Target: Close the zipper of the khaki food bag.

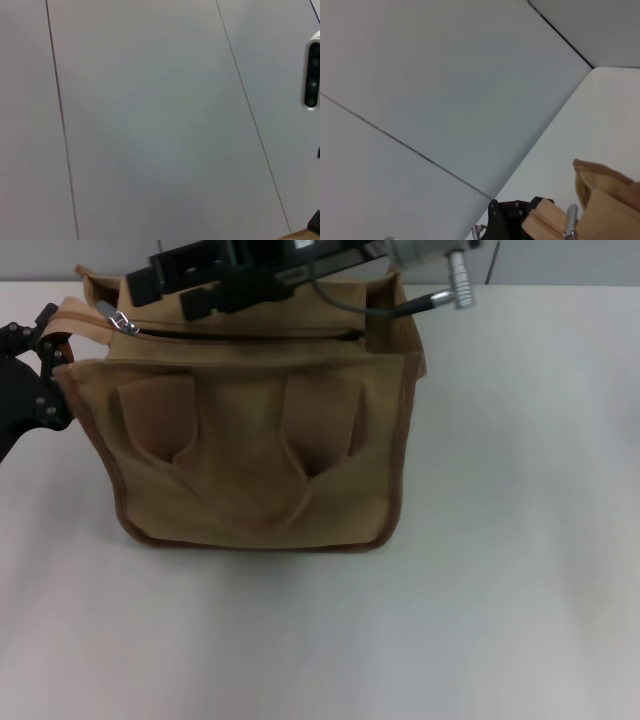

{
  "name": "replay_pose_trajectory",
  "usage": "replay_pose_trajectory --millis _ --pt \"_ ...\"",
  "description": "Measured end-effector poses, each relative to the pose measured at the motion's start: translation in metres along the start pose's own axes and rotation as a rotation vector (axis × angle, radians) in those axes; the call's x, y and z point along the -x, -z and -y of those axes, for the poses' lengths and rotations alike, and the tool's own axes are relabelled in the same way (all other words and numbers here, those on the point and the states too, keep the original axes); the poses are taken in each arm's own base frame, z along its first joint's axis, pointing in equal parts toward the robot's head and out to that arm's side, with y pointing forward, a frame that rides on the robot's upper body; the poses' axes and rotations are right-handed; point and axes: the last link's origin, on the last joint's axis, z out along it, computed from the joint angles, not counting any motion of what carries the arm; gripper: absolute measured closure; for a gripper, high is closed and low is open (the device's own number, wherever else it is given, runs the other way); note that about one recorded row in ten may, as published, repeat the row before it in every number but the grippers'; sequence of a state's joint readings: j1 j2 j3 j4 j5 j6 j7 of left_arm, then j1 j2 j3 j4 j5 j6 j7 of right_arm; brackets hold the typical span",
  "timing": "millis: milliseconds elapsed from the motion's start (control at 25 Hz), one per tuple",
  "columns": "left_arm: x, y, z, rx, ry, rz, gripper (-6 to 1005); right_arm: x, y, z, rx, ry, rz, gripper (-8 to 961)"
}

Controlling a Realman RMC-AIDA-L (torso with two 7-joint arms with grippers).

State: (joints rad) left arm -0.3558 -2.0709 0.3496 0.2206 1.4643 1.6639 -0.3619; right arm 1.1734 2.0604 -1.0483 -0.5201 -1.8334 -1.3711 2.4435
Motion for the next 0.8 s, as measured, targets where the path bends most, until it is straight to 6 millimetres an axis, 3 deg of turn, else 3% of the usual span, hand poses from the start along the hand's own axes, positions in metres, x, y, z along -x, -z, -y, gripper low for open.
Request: replay_pose_trajectory --millis 800 --pt "-0.008 0.000 -0.006 0.028 0.007 -0.064 944 0.004 -0.024 0.003 -0.055 -0.023 0.022 268"
